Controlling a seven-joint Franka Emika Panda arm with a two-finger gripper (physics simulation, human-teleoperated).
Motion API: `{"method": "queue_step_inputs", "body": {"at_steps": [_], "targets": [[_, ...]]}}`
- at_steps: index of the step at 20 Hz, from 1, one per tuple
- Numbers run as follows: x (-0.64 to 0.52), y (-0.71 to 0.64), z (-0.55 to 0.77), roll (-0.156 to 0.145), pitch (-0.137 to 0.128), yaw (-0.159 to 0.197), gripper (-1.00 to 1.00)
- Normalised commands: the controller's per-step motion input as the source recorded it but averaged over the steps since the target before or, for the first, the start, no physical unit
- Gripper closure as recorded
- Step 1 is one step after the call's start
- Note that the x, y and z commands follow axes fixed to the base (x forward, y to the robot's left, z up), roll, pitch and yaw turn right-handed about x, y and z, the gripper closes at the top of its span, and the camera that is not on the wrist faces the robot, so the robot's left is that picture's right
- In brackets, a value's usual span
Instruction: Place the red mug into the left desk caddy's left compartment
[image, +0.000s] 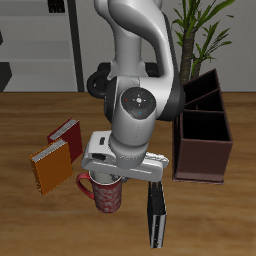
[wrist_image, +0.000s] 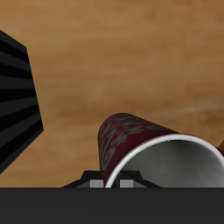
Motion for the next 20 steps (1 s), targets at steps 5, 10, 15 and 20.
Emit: {"method": "queue_step_inputs", "body": {"at_steps": [5, 10, 15, 20], "targets": [[-0.09, 0.04, 0.14, -0.006, -0.023, -0.004, 1.00], [-0.14, 0.07, 0.34, -0.016, -0.042, -0.023, 1.00], [-0.29, 0.09, 0.51, -0.024, -0.059, -0.033, 1.00], [-0.30, 0.07, 0.42, -0.011, -0.041, -0.040, 1.00]]}}
